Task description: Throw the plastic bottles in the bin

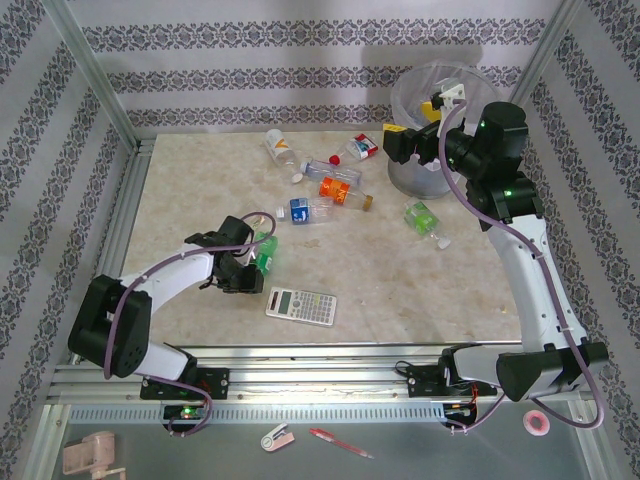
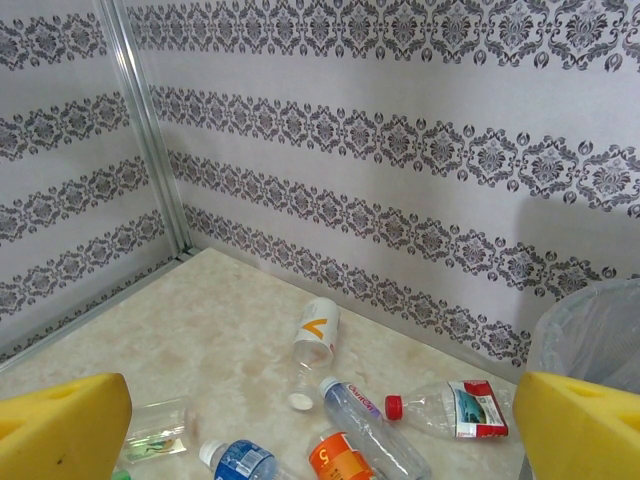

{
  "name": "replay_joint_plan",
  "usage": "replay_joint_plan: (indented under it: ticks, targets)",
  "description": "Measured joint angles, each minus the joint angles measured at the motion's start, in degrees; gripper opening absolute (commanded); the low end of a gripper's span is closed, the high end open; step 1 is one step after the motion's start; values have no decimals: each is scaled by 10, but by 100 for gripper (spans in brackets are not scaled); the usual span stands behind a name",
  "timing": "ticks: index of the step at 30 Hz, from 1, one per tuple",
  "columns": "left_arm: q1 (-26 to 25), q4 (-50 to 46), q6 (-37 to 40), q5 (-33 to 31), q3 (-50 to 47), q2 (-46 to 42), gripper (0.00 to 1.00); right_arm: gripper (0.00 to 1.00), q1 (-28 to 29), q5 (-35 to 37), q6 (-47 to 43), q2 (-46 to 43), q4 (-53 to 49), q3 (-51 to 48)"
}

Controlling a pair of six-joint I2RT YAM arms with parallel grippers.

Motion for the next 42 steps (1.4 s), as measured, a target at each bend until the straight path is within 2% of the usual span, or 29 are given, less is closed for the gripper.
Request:
replay_joint_plan:
  ticks: [7,19,31,42]
  targets:
    - [-22,13,14,5,0,-70,21,98,0,-8,44,2,-2,-1]
    - [-62,69,43,-17,29,-173,19,98,8,-102,166,55,-13,9]
    - [-103,132,80,-32,120,-168,17,96,66,-213,239,102,-18,9]
    - [-128,145,97,-22,150,-141,17,95,113,-243,245,139,-20,9]
